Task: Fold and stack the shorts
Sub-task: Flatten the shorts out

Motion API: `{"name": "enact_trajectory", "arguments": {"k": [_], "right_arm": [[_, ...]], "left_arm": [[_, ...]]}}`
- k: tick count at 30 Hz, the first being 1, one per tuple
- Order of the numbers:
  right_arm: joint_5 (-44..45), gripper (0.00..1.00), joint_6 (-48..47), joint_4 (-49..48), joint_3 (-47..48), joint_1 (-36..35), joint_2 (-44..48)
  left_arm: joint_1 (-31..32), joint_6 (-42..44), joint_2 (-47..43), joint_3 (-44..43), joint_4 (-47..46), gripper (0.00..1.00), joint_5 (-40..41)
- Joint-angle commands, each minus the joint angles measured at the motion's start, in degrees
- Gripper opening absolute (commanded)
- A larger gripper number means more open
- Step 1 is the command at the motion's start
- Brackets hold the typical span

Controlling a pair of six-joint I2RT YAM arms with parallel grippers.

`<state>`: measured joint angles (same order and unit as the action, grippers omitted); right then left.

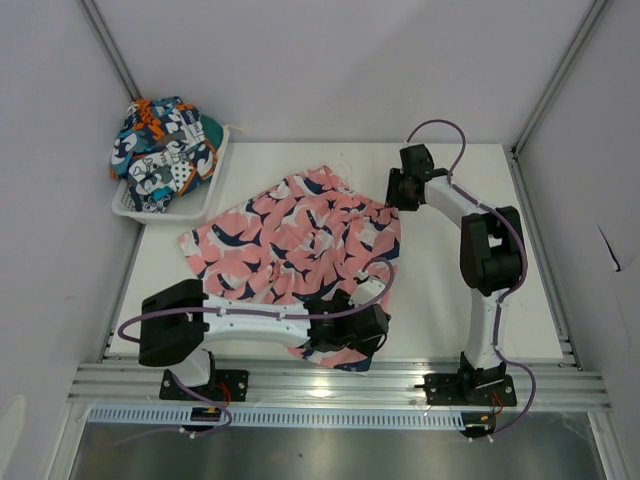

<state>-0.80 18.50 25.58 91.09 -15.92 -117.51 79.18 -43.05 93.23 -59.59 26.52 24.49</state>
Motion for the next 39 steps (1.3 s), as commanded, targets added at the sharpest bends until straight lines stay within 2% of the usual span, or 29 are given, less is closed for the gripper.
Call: {"name": "enact_trajectory", "arguments": {"k": [1, 11, 13, 14, 19, 20, 26, 29, 33, 36, 38, 39], "right_arm": [[0.80, 0.46, -1.45, -0.18, 2.78, 0.19, -1.66], [2.73, 0.42, -1.89, -1.41, 3.65, 0.19, -5.79], [2.47, 0.32, -1.98, -1.33, 4.18, 0.28, -6.67], [1.95, 0.19, -2.15, -1.33, 4.62, 0.28, -6.85], [1.50, 0.06, -2.07, -1.76, 4.80, 0.28, -7.64], [1.50, 0.00, -1.98, -1.77, 4.80, 0.28, -7.73], [1.50, 0.00, -1.80, -2.03, 4.62, 0.28, -7.56], [1.50, 0.00, -1.80, -1.94, 4.71, 0.37, -7.55], [0.89, 0.00, -1.72, -1.77, 4.71, 0.63, -7.29], [-0.52, 0.00, -1.63, -1.94, 4.62, 0.72, -7.20], [-0.70, 0.00, -1.45, -2.20, 4.54, 0.72, -7.11], [-0.61, 0.00, -1.45, -2.12, 4.54, 0.72, -7.03]], "left_arm": [[1.42, -1.60, 0.81, -3.77, -2.27, 0.88, 0.56], [4.67, -1.69, 5.99, -8.43, -2.44, 0.86, -1.64], [4.93, -2.04, 7.14, -8.70, -2.35, 0.82, -1.81], [5.02, -2.13, 7.49, -8.87, -2.09, 0.81, -1.90], [5.81, -2.57, 9.16, -9.05, -1.48, 0.76, -2.34], [5.99, -2.66, 9.34, -9.22, -1.21, 0.76, -2.34], [7.75, -3.62, 12.32, -10.02, -0.24, 0.65, -2.95], [8.10, -4.41, 13.81, -10.10, -0.07, 0.53, -3.48], [8.45, -7.04, 14.17, -10.28, 3.00, 0.31, -1.12], [8.45, -7.40, 15.04, -10.72, 4.85, 0.26, 0.20], [8.45, -7.40, 15.84, -11.50, 5.90, 0.18, 0.73], [8.45, -7.40, 16.28, -11.60, 6.34, 0.02, 0.91]]}}
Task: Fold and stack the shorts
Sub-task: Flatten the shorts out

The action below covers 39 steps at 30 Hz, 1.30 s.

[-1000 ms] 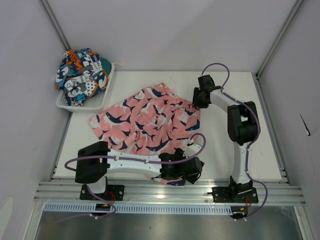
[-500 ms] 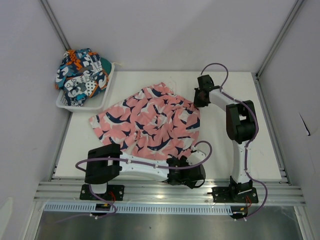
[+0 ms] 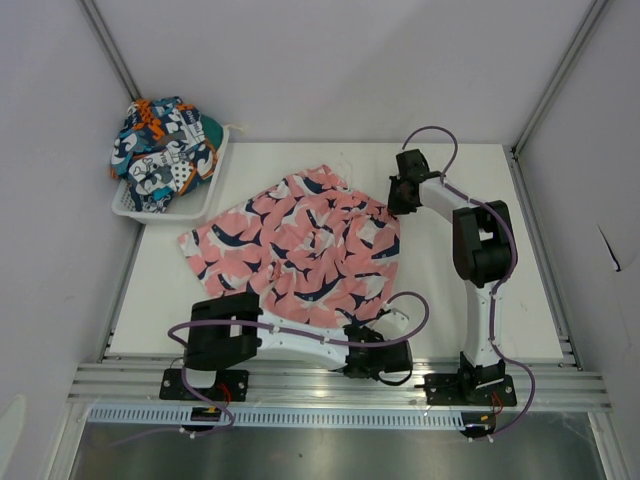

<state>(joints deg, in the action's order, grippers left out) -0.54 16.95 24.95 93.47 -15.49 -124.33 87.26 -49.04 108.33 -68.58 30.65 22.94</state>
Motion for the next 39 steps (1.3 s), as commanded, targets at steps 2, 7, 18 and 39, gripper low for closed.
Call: {"name": "enact_trajectory", "arguments": {"k": [2, 7, 18, 39], "right_arm": [[-0.52, 0.00, 0.19, -1.48, 2.24, 0.37, 0.05], [-0.25, 0.00, 1.94, 0.53, 4.43, 2.47, -0.99], [-1.58, 0.00, 9.33, 2.82, 5.67, 14.96, 0.06], [9.94, 0.47, 12.49, 1.59, -6.38, 17.68, 15.25]], "left_arm": [[0.36, -1.24, 2.41, -3.49, 3.00, 0.00, 2.64], [0.28, 1.75, -1.54, -1.83, -3.05, 0.00, -1.40], [0.36, 5.88, -9.38, -1.12, -22.11, 0.00, -18.44], [-14.29, 5.88, -32.80, 19.51, -22.84, 0.64, -23.56]]}}
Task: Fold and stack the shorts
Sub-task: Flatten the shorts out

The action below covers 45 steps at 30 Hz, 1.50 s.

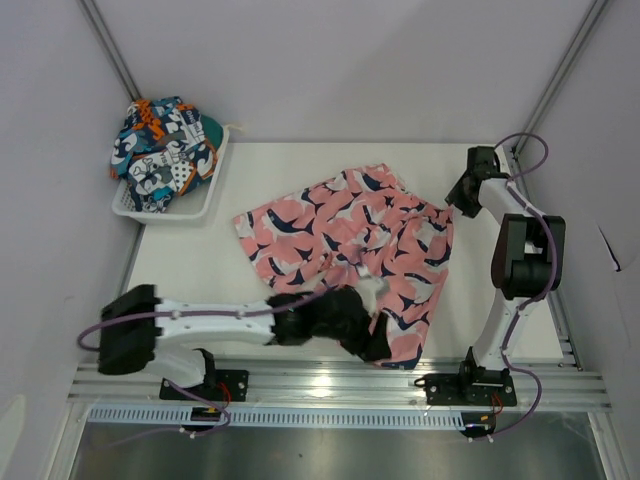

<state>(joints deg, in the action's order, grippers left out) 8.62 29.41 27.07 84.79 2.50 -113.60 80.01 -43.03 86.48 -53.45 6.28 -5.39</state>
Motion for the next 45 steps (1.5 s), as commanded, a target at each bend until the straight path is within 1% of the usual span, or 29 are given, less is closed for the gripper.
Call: {"name": "enact_trajectory", "arguments": {"k": [1, 2, 3, 4, 5, 6, 7, 8, 9, 10, 12, 13, 14, 15, 16, 17, 19, 21, 23, 24, 25, 26, 30, 33, 36, 38, 41, 42, 45], "right_arm": [[0.96, 0.50, -0.49, -0.35, 3.00, -0.57, 5.83], [1.04, 0.57, -0.93, -0.53, 3.62, -1.18, 6.37], [-0.35, 0.59, -1.63, -0.79, 4.93, -1.53, 6.98], [-2.19, 0.61, -3.72, -1.40, 5.64, -1.80, 7.34], [-5.34, 0.63, -5.05, -3.15, 6.25, -2.06, 7.17], [-9.11, 0.62, -6.19, -3.95, 6.87, -2.32, 6.82], [-15.15, 0.61, -7.34, -4.22, 8.88, -2.33, 5.07], [-18.17, 0.61, -8.39, -4.57, 10.12, -2.33, 3.84], [-20.90, 0.60, -9.01, -4.48, 11.35, -4.15, 2.61], [-24.58, 0.59, -9.80, -4.13, 13.88, -4.69, -0.10], [-25.84, 0.57, -11.82, -2.73, 16.88, -6.71, -2.84], [-27.94, 0.54, -12.87, -2.55, 19.68, -7.59, -4.25], [-27.70, 0.54, -14.54, -1.50, 21.19, -8.30, -7.04], [-27.69, 0.52, -15.77, -0.80, 22.86, -9.87, -8.38], [-28.13, 0.49, -17.00, 0.34, 25.66, -10.49, -9.78], [-27.26, 0.48, -17.97, 1.22, 27.16, -11.11, -12.32], [-26.56, 0.48, -20.79, 4.11, 29.72, -12.26, -14.62], [-22.70, 0.48, -23.76, 7.19, 34.02, -12.87, -17.78], [-20.15, 0.52, -26.06, 11.24, 37.01, -13.49, -19.28], [-19.35, 0.55, -27.98, 11.69, 36.85, -13.58, -19.20], [-18.48, 0.59, -28.79, 11.17, 36.15, -13.66, -18.77], [-16.55, 0.61, -29.14, 10.55, 34.14, -13.75, -18.24], [-12.86, 0.62, -33.71, 9.14, 31.84, -13.75, -16.39], [-11.61, 0.61, -37.14, 12.29, 34.73, -13.67, -17.79], [-13.10, 0.60, -38.11, 15.19, 37.28, -12.70, -20.43], [-14.33, 0.60, -38.46, 15.38, 37.29, -12.26, -21.57], [-19.68, 0.57, -39.07, 15.47, 36.85, -11.21, -22.19], [-20.65, 0.54, -39.08, 15.64, 36.93, -10.94, -22.28], [-22.77, 0.54, -39.69, 16.17, 36.76, -10.85, -22.80]], "left_arm": [[-11.76, -0.04, -16.81, 5.54, 2.41, 0.65, 5.12], [-14.33, 0.13, -19.74, 7.20, 4.16, 0.65, 5.12], [-18.79, 0.13, -22.73, 8.87, 5.31, 0.66, 7.13], [-20.66, 0.13, -27.72, 9.41, 6.71, 0.67, 8.36], [-22.51, -0.13, -30.03, 10.20, 8.20, 0.68, 9.77], [-24.01, -0.30, -31.88, 11.08, 10.65, 0.70, 11.96], [-26.89, -0.39, -34.86, 11.35, 11.37, 0.70, 12.24], [-28.31, -0.57, -35.84, 12.31, 11.90, 0.71, 12.24], [-30.94, -0.74, -36.29, 12.93, 13.56, 0.72, 11.63], [-32.10, -1.01, -36.81, 13.19, 13.93, 0.73, 11.11], [-35.60, -1.45, -36.64, 15.47, 14.02, 0.77, 8.57], [-36.75, -1.62, -36.56, 16.18, 13.06, 0.77, 7.33], [-38.07, -1.97, -36.64, 18.53, 12.27, 0.78, 5.93], [-40.69, -2.15, -36.73, 19.43, 11.39, 0.78, 4.00], [-41.85, -2.32, -36.99, 20.22, 9.73, 0.78, 1.81], [-43.17, -2.41, -37.34, 21.97, 9.19, 0.78, 0.74], [-46.16, -2.24, -37.43, 22.43, 8.57, 0.78, -1.54], [-48.09, -1.54, -36.56, 22.34, 8.48, 0.78, -2.43], [-48.89, -0.92, -35.68, 21.99, 8.66, 0.78, -3.66], [-49.16, -0.75, -35.07, 21.99, 8.57, 0.78, -4.01], [-49.16, -0.40, -34.71, 21.46, 8.83, 0.78, -4.36], [-49.24, -0.22, -34.54, 21.28, 9.01, 0.78, -4.37], [-49.60, 0.66, -33.31, 20.05, 9.79, 0.78, -5.60], [-49.77, 0.75, -32.43, 19.79, 10.24, 0.78, -6.21], [-49.77, -1.00, -33.21, 21.28, 9.28, 0.78, -6.21], [-49.86, -1.62, -34.44, 21.98, 8.84, 0.78, -5.69], [-49.86, -1.97, -34.62, 22.16, 9.01, 0.78, -4.72], [-49.95, -1.97, -34.53, 21.64, 9.18, 0.78, -3.94], [-51.17, -1.54, -34.27, 22.16, 9.36, 0.78, -3.66]]}}
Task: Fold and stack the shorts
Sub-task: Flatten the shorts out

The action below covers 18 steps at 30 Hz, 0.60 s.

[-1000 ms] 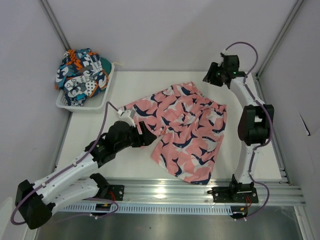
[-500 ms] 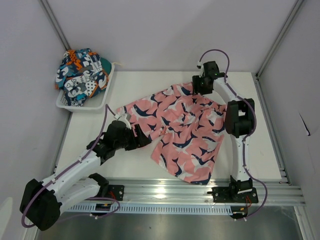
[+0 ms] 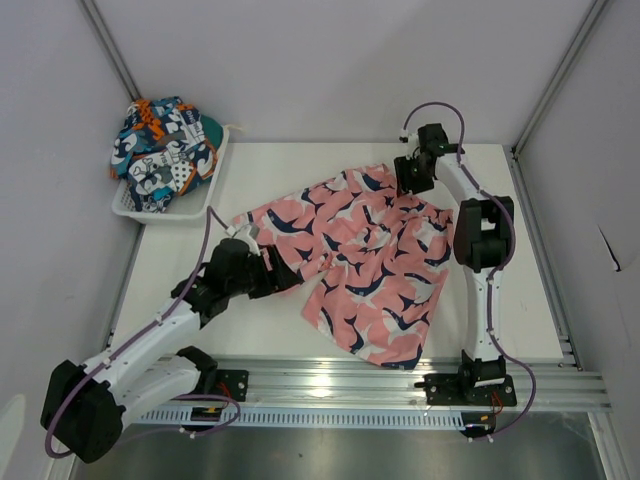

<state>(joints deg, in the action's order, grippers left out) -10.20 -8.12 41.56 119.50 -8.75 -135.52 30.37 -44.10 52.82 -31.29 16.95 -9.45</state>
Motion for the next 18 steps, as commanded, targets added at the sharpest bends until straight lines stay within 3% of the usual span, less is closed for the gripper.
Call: {"name": "enact_trajectory", "arguments": {"k": [1, 12, 15, 18], "right_arm": [[-4.65, 0.54, -2.42, 1.94, 2.40, 0.40, -1.06], [-11.60, 0.54, -6.37, 4.23, 3.19, 0.58, -3.43], [-12.13, 0.43, -7.26, 5.99, 4.51, -0.30, -4.57], [-12.04, 0.40, -7.44, 5.99, 3.90, -0.39, -4.84]], "left_arm": [[-2.93, -0.38, -0.52, 0.17, -1.57, 0.79, -0.03], [-8.31, 2.35, 2.11, -0.27, -3.94, 0.79, -4.25], [-8.57, 2.79, 2.38, 0.52, -5.08, 0.79, -5.31], [-9.45, 3.31, 2.90, 1.31, -6.05, 0.79, -6.71]]}}
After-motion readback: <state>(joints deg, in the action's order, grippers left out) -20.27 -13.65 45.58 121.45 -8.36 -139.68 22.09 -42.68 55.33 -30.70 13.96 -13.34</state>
